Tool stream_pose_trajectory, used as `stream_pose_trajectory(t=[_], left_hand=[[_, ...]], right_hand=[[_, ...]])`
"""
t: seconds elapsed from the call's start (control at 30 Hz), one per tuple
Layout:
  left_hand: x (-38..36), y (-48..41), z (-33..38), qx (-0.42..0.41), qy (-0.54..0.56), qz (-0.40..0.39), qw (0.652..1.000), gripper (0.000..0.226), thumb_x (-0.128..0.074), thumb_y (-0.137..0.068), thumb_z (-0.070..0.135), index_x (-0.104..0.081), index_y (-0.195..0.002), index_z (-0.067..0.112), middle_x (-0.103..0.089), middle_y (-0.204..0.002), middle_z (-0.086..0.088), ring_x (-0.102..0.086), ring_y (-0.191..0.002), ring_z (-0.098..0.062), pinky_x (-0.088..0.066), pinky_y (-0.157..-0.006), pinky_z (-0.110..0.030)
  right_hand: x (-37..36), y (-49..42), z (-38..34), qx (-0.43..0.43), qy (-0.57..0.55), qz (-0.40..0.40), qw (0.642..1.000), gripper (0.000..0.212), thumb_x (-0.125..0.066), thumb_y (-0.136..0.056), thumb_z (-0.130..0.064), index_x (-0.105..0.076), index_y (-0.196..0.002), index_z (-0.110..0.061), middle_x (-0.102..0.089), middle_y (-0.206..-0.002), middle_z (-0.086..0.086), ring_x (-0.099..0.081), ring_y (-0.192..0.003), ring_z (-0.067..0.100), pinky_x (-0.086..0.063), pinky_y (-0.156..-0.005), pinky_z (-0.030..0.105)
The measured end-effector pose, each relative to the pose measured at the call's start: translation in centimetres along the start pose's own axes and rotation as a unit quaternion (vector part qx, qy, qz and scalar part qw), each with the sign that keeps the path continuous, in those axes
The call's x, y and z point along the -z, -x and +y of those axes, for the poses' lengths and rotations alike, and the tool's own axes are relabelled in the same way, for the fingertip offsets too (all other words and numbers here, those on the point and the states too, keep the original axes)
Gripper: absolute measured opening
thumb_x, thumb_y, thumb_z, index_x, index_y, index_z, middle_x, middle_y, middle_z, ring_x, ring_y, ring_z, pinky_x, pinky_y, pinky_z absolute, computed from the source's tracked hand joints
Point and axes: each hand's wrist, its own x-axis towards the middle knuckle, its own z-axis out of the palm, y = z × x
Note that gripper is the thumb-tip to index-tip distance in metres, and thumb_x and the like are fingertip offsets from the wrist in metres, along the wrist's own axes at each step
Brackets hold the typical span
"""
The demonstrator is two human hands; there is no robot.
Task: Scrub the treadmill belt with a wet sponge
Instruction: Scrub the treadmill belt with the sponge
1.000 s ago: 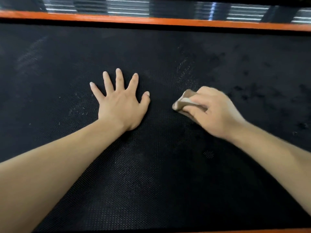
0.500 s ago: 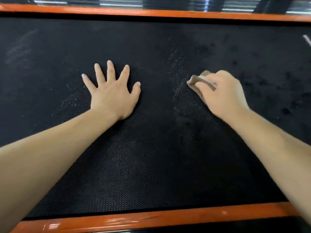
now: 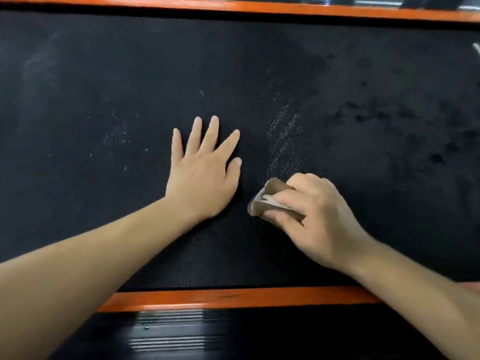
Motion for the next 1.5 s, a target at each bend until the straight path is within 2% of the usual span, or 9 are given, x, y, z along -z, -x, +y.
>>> stream_pose_trajectory(t=[0.2, 0.37, 0.53, 0.7, 0.9, 1.07, 1.2, 1.4, 1.5], left_hand=[[0.0, 0.4, 0.4, -0.001, -0.008, -0.009, 1.0, 0.059, -0.024, -0.104, 0.05, -0.02, -0.162, 0.035, -0.002, -0.173, -0.005, 0.008, -0.158, -0.03, 0.01, -0.125, -0.056], [-0.2, 0.5, 0.5, -0.003, -0.047, -0.006, 0.999, 0.065, -0.019, -0.102, 0.055, -0.018, -0.162, 0.03, -0.003, -0.172, -0.01, 0.006, -0.157, -0.035, 0.006, -0.124, -0.06], [-0.2, 0.5, 0.7, -0.002, -0.048, -0.012, 0.999, 0.066, -0.018, -0.102, 0.056, -0.016, -0.163, 0.029, -0.002, -0.172, -0.011, 0.007, -0.157, -0.034, 0.007, -0.124, -0.06], [-0.5, 0.5, 0.7, -0.003, -0.055, 0.002, 0.998, 0.066, -0.02, -0.102, 0.056, -0.019, -0.162, 0.029, -0.006, -0.172, -0.011, 0.003, -0.157, -0.035, 0.004, -0.124, -0.062], [-0.3, 0.5, 0.8, 0.0, -0.038, 0.002, 0.999, 0.065, -0.023, -0.102, 0.055, -0.022, -0.161, 0.029, -0.007, -0.172, -0.011, 0.003, -0.158, -0.035, 0.004, -0.124, -0.061], [-0.1, 0.3, 1.2, 0.007, -0.032, -0.005, 0.999, 0.062, -0.027, -0.104, 0.053, -0.025, -0.16, 0.028, -0.008, -0.171, -0.011, 0.002, -0.157, -0.035, 0.004, -0.123, -0.064], [0.5, 0.1, 2.1, 0.032, -0.021, -0.022, 0.999, 0.06, -0.03, -0.104, 0.051, -0.028, -0.157, 0.023, -0.008, -0.17, -0.016, 0.004, -0.157, -0.038, 0.005, -0.12, -0.069], [-0.1, -2.3, 5.4, 0.0, 0.001, -0.019, 1.0, 0.059, -0.029, -0.104, 0.053, -0.026, -0.158, 0.029, -0.004, -0.172, -0.012, 0.007, -0.158, -0.033, 0.009, -0.12, -0.068], [-0.4, -2.9, 5.8, 0.006, -0.012, -0.023, 1.0, 0.059, -0.029, -0.103, 0.055, -0.026, -0.157, 0.029, -0.005, -0.171, -0.012, 0.006, -0.157, -0.035, 0.009, -0.119, -0.069]], right_hand=[[1.8, -2.5, 4.4, -0.139, 0.062, 0.064, 0.986, 0.029, -0.053, -0.095, -0.049, -0.073, -0.099, -0.027, -0.053, -0.082, -0.005, -0.055, -0.082, 0.023, -0.05, -0.075, 0.045], [1.2, 3.9, -1.0, 0.018, -0.035, -0.054, 0.998, 0.027, -0.056, -0.093, -0.05, -0.073, -0.084, -0.031, -0.047, -0.078, -0.011, -0.047, -0.075, 0.016, -0.041, -0.067, 0.039], [3.2, 1.5, 3.6, -0.103, 0.015, 0.04, 0.994, 0.016, -0.059, -0.092, -0.045, -0.075, -0.095, -0.045, -0.053, -0.079, -0.011, -0.05, -0.083, 0.019, -0.047, -0.079, 0.048], [2.5, 5.9, 0.8, 0.005, -0.07, -0.088, 0.994, 0.024, -0.055, -0.092, -0.054, -0.075, -0.101, -0.043, -0.052, -0.087, -0.012, -0.047, -0.085, 0.011, -0.04, -0.079, 0.041], [5.1, 4.9, 5.6, -0.104, -0.016, 0.016, 0.994, 0.026, -0.052, -0.09, -0.053, -0.07, -0.109, -0.054, -0.057, -0.088, -0.006, -0.052, -0.09, 0.019, -0.047, -0.085, 0.05], [4.7, 7.7, 4.0, -0.015, -0.082, -0.098, 0.992, 0.027, -0.056, -0.091, -0.053, -0.076, -0.106, -0.042, -0.057, -0.093, -0.015, -0.05, -0.09, 0.007, -0.042, -0.086, 0.038], [6.0, 5.6, 6.6, -0.107, -0.03, 0.002, 0.994, 0.029, -0.053, -0.09, -0.053, -0.077, -0.101, -0.041, -0.055, -0.086, -0.009, -0.05, -0.087, 0.019, -0.046, -0.085, 0.048], [5.6, 7.4, 5.5, -0.025, -0.064, -0.053, 0.996, 0.025, -0.057, -0.092, -0.053, -0.069, -0.112, -0.045, -0.052, -0.085, -0.014, -0.048, -0.083, 0.011, -0.039, -0.079, 0.034], [6.2, 4.6, 7.7, -0.098, -0.01, 0.04, 0.994, 0.016, -0.057, -0.093, -0.046, -0.073, -0.093, -0.046, -0.056, -0.081, -0.004, -0.052, -0.084, 0.02, -0.042, -0.079, 0.033]])
